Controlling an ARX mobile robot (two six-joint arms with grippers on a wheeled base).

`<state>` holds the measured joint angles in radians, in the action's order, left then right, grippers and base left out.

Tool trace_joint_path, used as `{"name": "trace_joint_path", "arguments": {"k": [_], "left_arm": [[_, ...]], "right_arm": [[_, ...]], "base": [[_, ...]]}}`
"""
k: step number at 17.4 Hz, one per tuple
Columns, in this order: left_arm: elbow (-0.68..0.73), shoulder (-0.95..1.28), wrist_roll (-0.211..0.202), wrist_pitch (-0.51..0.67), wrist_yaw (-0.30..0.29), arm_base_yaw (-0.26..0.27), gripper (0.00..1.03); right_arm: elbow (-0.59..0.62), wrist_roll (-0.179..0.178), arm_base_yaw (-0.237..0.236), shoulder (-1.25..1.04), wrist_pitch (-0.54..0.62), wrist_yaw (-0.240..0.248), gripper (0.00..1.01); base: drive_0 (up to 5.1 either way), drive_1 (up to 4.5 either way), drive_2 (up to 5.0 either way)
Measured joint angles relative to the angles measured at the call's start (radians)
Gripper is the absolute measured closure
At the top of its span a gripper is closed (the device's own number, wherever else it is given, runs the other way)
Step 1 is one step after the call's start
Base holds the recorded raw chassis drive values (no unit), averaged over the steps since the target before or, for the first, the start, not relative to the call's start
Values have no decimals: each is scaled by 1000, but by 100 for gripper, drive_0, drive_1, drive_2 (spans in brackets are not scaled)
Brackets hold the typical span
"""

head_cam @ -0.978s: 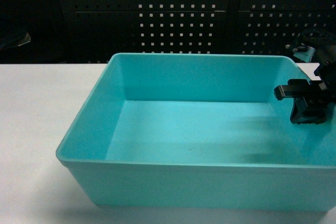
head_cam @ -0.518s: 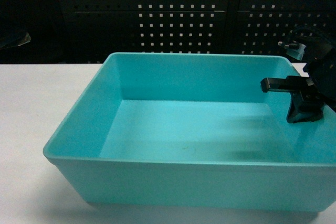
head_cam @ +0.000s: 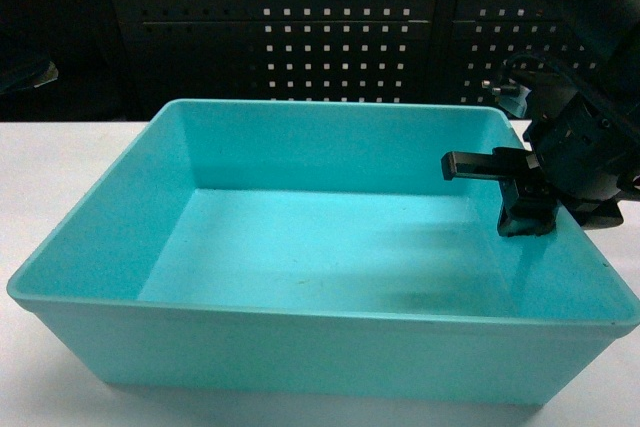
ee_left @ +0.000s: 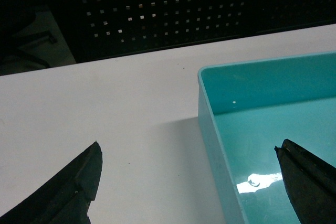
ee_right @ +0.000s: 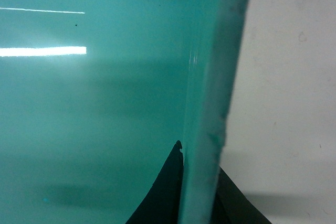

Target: Stack blue boxes stably on right

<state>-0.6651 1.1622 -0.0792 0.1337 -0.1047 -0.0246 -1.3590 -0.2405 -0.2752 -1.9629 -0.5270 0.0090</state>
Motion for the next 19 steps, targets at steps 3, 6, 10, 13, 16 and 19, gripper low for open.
{"name": "trace_joint_path", "arguments": {"k": [3, 6, 10, 13, 16, 19], "left_arm": [[0, 0, 0, 0, 0, 0, 5], [0, 0, 0, 0, 0, 0, 5], [-75, 51, 0, -47, 20, -64, 5], [-185, 173, 128, -299, 64, -172, 5], [-220, 220, 187, -299, 143, -190, 5], [-264, 253, 222, -321, 196, -214, 5]], "right_arm": [[16, 6, 0, 0, 66, -25, 93], [18, 7, 0, 1, 71, -25, 93], [18, 9, 0, 1, 72, -25, 93], [18, 9, 0, 1, 73, -27, 93], [18, 9, 0, 1, 73, -27, 93], [18, 9, 0, 1, 73, -27, 93]], "base": [[0, 0, 0], [0, 0, 0], [0, 0, 0], [0, 0, 0], [0, 0, 0], [0, 0, 0]]}}
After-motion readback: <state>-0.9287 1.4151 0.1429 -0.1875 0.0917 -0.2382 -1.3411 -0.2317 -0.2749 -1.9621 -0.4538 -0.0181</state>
